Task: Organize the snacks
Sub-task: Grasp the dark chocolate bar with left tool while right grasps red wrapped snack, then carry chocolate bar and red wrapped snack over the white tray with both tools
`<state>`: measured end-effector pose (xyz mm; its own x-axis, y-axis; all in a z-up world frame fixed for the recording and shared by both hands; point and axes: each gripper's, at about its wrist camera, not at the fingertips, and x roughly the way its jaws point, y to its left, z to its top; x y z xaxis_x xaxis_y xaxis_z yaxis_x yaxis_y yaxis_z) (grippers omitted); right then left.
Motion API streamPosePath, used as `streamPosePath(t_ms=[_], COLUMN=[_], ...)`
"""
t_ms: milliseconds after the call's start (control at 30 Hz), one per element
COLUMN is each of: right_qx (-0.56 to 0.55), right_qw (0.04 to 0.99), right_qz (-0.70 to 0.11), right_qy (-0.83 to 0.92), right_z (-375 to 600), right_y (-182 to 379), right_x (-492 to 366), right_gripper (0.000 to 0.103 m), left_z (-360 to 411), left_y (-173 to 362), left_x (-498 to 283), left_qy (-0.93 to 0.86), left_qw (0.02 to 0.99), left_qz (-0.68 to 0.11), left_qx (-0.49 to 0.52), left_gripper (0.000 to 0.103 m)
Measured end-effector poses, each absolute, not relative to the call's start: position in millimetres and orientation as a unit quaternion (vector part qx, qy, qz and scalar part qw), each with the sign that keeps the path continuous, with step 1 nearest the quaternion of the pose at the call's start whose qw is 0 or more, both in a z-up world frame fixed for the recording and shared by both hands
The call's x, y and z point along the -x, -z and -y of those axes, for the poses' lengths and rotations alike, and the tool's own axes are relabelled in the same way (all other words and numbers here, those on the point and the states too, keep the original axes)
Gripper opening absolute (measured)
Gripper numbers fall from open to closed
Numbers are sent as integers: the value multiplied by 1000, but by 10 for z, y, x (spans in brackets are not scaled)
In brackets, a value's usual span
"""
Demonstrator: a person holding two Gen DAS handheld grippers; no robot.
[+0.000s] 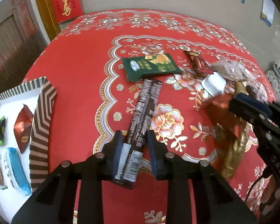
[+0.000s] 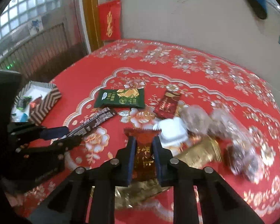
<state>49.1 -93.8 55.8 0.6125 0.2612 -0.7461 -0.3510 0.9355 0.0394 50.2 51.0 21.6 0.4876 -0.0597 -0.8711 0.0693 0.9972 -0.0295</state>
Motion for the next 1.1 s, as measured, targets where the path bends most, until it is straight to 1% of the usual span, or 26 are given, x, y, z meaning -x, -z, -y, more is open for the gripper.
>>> streamPosePath(t_ms=[33,67,100,200,300,333,367,400,433,467,500,567,600,633,667,733,767,833,900,967,1000,1033,1067,1100], right_qx=[45,37,32,30,17,8,3,-5,-16,-28,-45,-66,-63,-55,-45,-30,-24,-6,-4,-21,-21,-16,-13,-6], right_qw=[898,898,899,898,890,890,888,884,884,882,878,873,873,873,873,870,868,867,864,868,871,872,873,874], right_qz=[-403,-402,-400,-403,-419,-417,-424,-433,-434,-437,-442,-444,-444,-445,-449,-459,-465,-476,-484,-476,-471,-468,-466,-464], right_qy=[-172,-174,-175,-175,-179,-182,-181,-176,-175,-177,-180,-191,-193,-190,-186,-178,-172,-149,-138,-142,-141,-141,-142,-143], right_z=[985,1018,1041,1074,1114,1145,1167,1200,1232,1256,1284,1293,1265,1229,1181,1097,1064,1003,986,1018,1026,1026,1022,1016], right_y=[-571,-582,-591,-569,-515,-515,-504,-496,-493,-491,-492,-511,-528,-536,-535,-499,-466,-382,-288,-256,-258,-259,-261,-264], right_x=[-428,-372,-321,-242,-271,-260,-274,-299,-294,-292,-293,-278,-269,-262,-263,-281,-298,-346,-388,-380,-374,-363,-343,-317], right_gripper=[10,2,0,0,1,5,7,12,23,31,42,42,42,43,44,51,52,52,52,50,39,34,34,33], left_z=[-526,-527,-532,-569,-615,-616,-621,-619,-607,-599,-590,-580,-579,-576,-588,-592,-599,-590,-565,-565,-575,-578,-571,-565], left_y=[-221,-222,-223,-219,-228,-229,-227,-225,-223,-222,-221,-218,-217,-215,-211,-193,-189,-181,-171,-168,-167,-174,-184,-189], left_x=[-483,-476,-464,-453,-479,-485,-481,-480,-485,-491,-500,-523,-530,-536,-536,-547,-552,-562,-568,-574,-584,-586,-587,-588], left_qy=[43,43,41,42,39,32,30,29,27,24,22,17,13,10,8,5,4,0,-2,-2,-5,-4,-3,0], left_qw=[862,862,862,861,855,854,854,855,854,854,854,854,855,857,857,855,855,856,858,861,862,865,866,867], left_qz=[-505,-506,-505,-507,-516,-518,-518,-518,-518,-519,-519,-520,-518,-515,-514,-518,-518,-517,-514,-508,-506,-502,-499,-499], left_qx=[3,4,3,18,36,33,34,32,28,26,25,23,22,20,18,16,16,12,6,10,12,9,8,6], left_gripper=[20,19,19,19,21,21,21,22,22,23,26,35,44,50,51,51,51,57,59,58,57,46,37,25])
